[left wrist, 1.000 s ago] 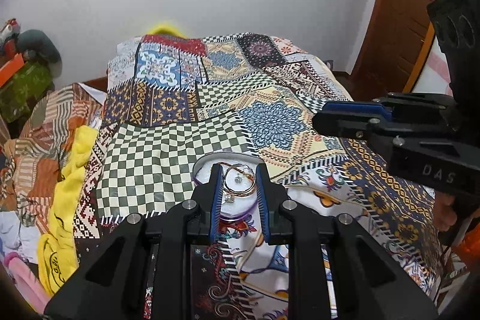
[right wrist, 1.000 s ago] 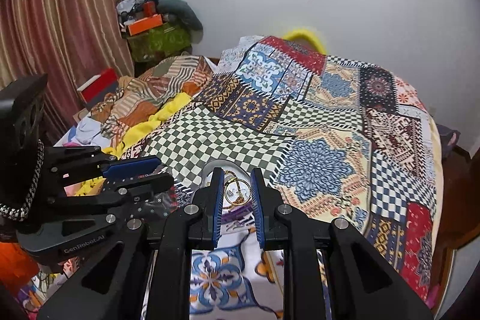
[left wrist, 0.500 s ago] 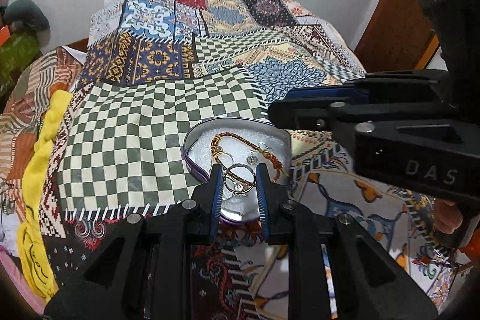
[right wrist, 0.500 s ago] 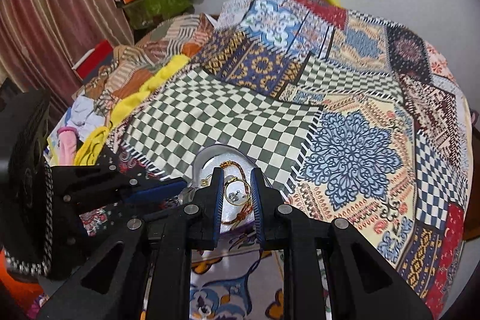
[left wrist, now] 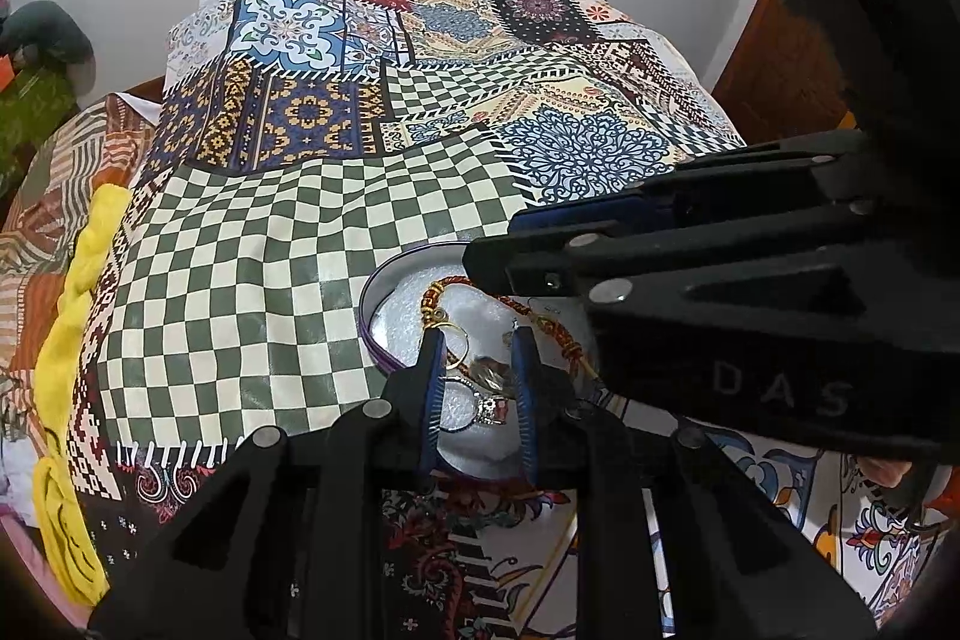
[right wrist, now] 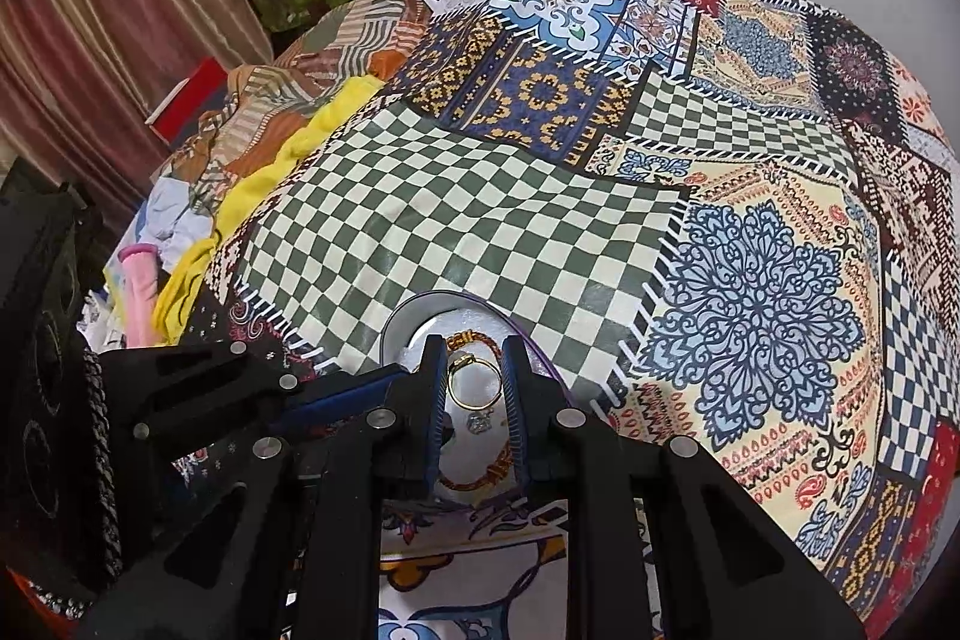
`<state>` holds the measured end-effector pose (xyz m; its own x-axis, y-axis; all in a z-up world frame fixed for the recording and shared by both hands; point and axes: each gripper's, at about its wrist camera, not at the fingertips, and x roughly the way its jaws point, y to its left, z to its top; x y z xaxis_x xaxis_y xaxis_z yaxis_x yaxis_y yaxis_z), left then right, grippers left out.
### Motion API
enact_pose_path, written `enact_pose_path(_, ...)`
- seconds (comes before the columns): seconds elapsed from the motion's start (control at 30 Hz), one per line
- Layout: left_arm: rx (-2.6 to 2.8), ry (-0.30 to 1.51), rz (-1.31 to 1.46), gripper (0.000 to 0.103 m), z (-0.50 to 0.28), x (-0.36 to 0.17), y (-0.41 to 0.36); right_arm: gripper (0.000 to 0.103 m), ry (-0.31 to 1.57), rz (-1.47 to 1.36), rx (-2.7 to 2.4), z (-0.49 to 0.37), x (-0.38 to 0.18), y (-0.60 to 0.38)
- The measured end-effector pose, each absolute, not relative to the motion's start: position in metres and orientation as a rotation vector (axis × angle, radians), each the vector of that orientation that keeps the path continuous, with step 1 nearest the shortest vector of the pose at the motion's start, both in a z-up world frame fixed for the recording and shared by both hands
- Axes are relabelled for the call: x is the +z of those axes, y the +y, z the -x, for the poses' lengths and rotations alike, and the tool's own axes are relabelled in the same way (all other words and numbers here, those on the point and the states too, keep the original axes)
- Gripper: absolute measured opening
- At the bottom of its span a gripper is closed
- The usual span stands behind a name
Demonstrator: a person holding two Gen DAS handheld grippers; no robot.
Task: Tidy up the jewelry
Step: 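Open both tools to drop the rings into the purple heart tin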
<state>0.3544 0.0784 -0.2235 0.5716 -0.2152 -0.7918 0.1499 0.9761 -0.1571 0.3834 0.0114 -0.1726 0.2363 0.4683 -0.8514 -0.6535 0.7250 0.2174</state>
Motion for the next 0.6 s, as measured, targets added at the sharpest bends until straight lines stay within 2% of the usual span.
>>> enact_pose_path(0.23, -0.204, 0.92, 0.063, 0.021, -0.343, -0.214, 0.08, 0.021, 1.063, 0.213, 0.748, -0.377, -0.167, 0.004)
enact_pose_path(0.6, -0.174, 0.879, 0.057, 0.022, -0.312, -0.182, 0.089, 0.022, 0.992, 0.213, 0.736, -0.343, -0.136, -0.021)
